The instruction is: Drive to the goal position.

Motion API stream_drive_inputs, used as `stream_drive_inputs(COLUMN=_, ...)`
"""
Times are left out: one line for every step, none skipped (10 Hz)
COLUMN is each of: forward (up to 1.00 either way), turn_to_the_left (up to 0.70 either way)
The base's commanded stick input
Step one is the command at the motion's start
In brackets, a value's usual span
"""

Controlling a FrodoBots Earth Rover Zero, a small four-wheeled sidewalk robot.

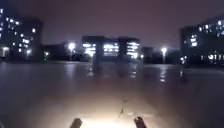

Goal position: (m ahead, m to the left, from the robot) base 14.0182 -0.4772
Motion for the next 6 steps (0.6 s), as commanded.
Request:
stream_drive_inputs(forward=1.00, turn_to_the_left=-0.40)
stream_drive_inputs(forward=1.00, turn_to_the_left=-0.40)
stream_drive_inputs(forward=1.00, turn_to_the_left=-0.40)
stream_drive_inputs(forward=1.00, turn_to_the_left=0.00)
stream_drive_inputs(forward=1.00, turn_to_the_left=0.00)
stream_drive_inputs(forward=1.00, turn_to_the_left=0.00)
